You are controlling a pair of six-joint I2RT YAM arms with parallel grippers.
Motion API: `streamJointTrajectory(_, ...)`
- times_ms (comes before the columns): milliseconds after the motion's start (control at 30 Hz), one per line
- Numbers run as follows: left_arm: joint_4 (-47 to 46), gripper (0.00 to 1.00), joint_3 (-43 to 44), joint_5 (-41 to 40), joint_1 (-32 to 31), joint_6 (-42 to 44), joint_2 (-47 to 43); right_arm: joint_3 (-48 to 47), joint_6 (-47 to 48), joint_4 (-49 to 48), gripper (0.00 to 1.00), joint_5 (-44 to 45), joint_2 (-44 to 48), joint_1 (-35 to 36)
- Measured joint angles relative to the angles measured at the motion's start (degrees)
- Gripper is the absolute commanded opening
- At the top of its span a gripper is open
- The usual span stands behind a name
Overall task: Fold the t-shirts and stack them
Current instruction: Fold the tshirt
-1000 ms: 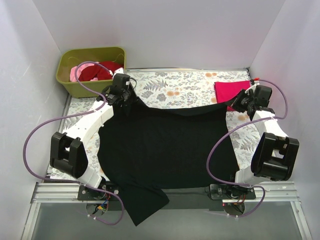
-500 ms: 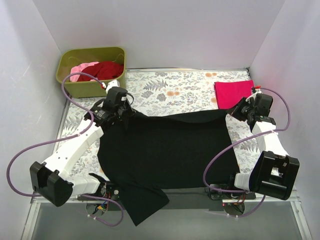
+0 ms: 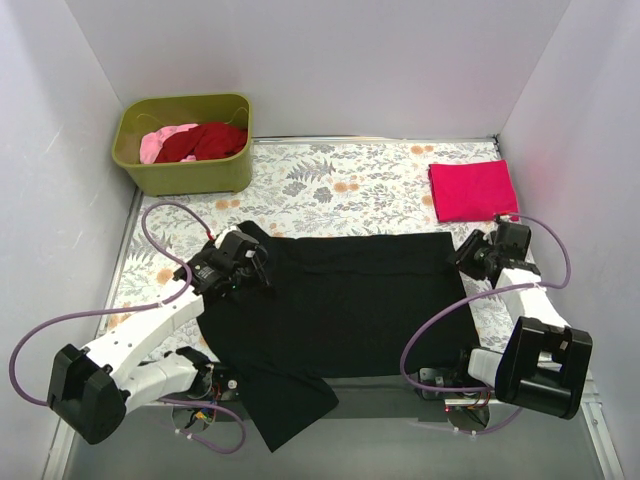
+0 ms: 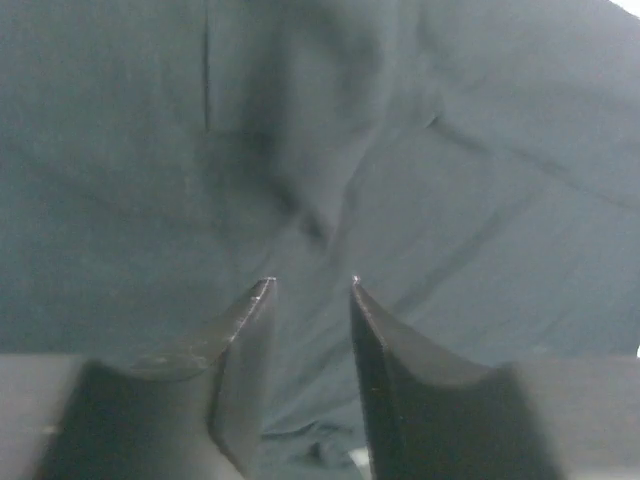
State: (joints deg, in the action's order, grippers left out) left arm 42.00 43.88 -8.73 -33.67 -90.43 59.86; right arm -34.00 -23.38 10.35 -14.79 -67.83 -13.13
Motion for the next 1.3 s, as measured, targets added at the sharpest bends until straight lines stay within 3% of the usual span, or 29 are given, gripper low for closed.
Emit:
streamJointTrajectory(33, 0.0, 0.66, -1.4, 0.9, -0.1, -0.4, -0.1, 1.4, 0.4, 0.4, 0.46, 1.2, 0.5, 0.1)
streamJointTrajectory(100, -0.1, 0.7, -2.0, 1.7, -0.2, -1.0, 0.0, 2.4, 1.0, 1.3, 0.46, 3.7, 3.3, 1.1)
streamJointTrajectory(200, -1.0, 0.69, 0.3, 1.0, 0.1, -0.1, 1.7, 2.2, 1.6, 1.0, 0.41, 4.9, 8.4, 4.1)
streamJointTrajectory(333, -6.5, 0.66, 3.8, 3.5, 7.7, 4.5, 7.6, -0.6, 4.3, -1.2, 0.39, 4.9, 7.6, 18.0)
streamJointTrajectory(400, -10.3, 0.6, 4.0, 6.2, 14.0, 7.1, 11.1, -2.8, 6.0, -2.8, 0.39, 3.0, 4.8, 26.4)
streamJointTrajectory(433, -12.1, 0.51, 4.2, 7.3, 16.8, 8.8, 13.2, -3.9, 6.7, -3.3, 0.39, 2.3, 3.3, 29.6)
streamJointTrajectory(567, -16.2, 0.35, 4.9, 10.8, 20.9, 12.8, 18.9, -5.7, 8.2, -6.4, 0.39, 0.4, -2.1, 37.0)
streamJointTrajectory(667, -18.6, 0.34, 4.9, 12.7, 22.1, 15.1, 21.7, -5.8, 8.7, -7.6, 0.39, -0.9, -4.8, 40.9)
streamJointTrajectory(1300, -22.5, 0.28, 1.9, 14.1, 22.3, 18.8, 28.5, -5.5, 8.8, -11.7, 0.39, -3.8, -7.3, 42.1)
